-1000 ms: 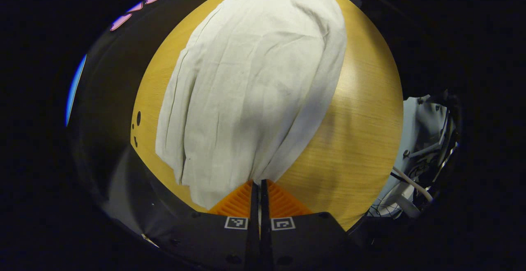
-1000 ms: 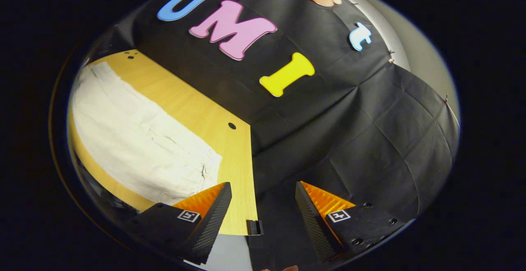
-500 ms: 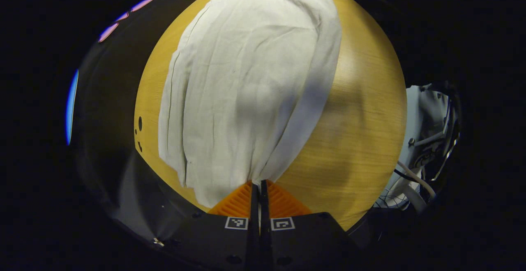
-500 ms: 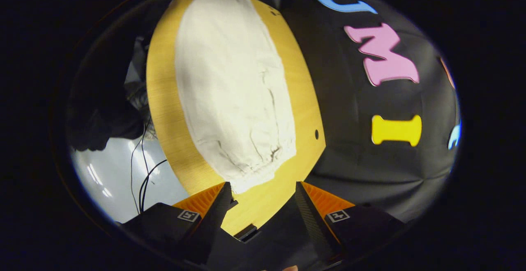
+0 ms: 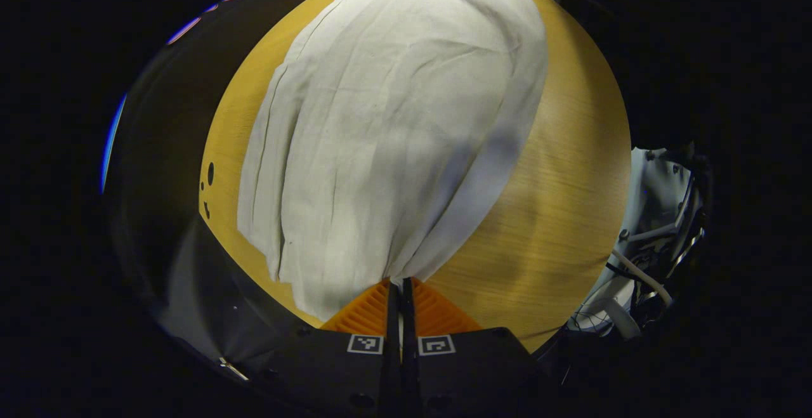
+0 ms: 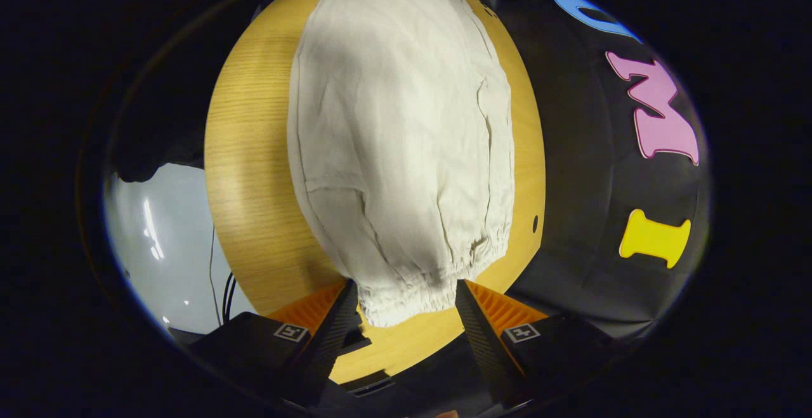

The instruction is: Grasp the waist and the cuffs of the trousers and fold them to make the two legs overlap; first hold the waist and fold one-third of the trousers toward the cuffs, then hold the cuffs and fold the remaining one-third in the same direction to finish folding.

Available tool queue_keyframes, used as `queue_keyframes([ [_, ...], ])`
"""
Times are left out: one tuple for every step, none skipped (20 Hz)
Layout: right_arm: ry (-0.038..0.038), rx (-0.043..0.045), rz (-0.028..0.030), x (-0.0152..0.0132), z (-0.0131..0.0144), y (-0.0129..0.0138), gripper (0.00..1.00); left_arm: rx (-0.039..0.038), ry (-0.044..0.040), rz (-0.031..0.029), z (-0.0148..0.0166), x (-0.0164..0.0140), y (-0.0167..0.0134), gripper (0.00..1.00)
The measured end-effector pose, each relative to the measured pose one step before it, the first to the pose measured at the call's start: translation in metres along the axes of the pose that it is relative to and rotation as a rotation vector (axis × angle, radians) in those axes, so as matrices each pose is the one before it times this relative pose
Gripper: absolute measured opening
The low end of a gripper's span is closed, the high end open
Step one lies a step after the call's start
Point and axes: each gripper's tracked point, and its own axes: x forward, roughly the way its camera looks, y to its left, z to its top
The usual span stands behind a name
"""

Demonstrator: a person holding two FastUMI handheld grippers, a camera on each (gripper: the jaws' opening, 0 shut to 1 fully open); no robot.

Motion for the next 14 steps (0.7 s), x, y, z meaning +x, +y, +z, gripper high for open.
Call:
queue_keyframes([
  [-0.01052,0.00027,0.00529,0.00661,0.00269,-0.00416,0.93,-0.00709,-0.00268,-0.00562,-0.00001,0.00002,-0.00009,0.06],
  [-0.00292,0.0198,0.04082,0.00671,0.00115,0.00412,0.91,-0.00613,-0.00487,-0.00259,0.00117,0.00003,-0.00028,0.06],
  [0.00992,0.03126,0.05471,0.0049,-0.00062,0.00757,0.73,-0.00836,-0.00167,-0.00061,-0.00068,-0.00041,0.00033,0.06],
  [0.01525,0.03447,0.0375,0.00374,-0.00044,0.00439,0.49,-0.00928,-0.00198,-0.00014,0.00084,0.00027,-0.00013,0.06],
  [0.00376,0.01852,0.01108,-0.0031,0.0025,-0.00261,0.25,-0.01121,-0.00091,0.00099,-0.00046,-0.00025,-0.00014,0.06],
  [0.00585,0.0176,0.02179,0.0033,-0.00157,0.00084,0.19,-0.01914,0.00522,0.0015,-0.00065,0.00023,0.00084,0.06],
  [0.00375,0.02384,0.03043,-0.00348,0.00123,0.00032,0.12,-0.02245,0.00279,0.00313,-0.00004,-0.00072,0.00011,0.06],
  [0.00467,0.03546,0.04025,0.00238,-0.00079,0.00156,0.09,-0.02581,0.00073,0.00414,0.00102,0.00079,0.00092,0.06],
  [0.00158,0.04729,0.02987,-0.00195,-0.00008,-0.00081,0.08,-0.02447,-0.00147,0.00136,0.00083,-0.0007,0.00023,0.06],
  [-0.00421,0.04933,0.0186,-0.00298,0.00238,-0.00264,0.08,-0.01866,-0.00704,0.00299,0.00203,-0.00088,0.00112,0.06],
  [-0.01214,0.04682,0.01001,-0.00377,0.00362,-0.00541,0.08,-0.02255,-0.00613,-0.005,0.00024,-0.00152,0.00015,0.06],
  [-0.01114,0.04944,0.01069,-0.00471,0.00202,-0.004,0.08,-0.02254,-0.01256,-0.00392,0.00349,-0.00243,0.00111,0.06],
  [-0.0152,0.04599,0.00265,-0.00615,0.00352,-0.00552,0.08,-0.02439,-0.01441,0.00338,0.00229,-0.00301,0.00312,0.06],
  [-0.01284,0.04385,0.00038,-0.00562,0.00444,-0.00413,0.08,-0.04109,-0.00771,0.00015,0.00159,-0.00207,0.00366,0.06],
])
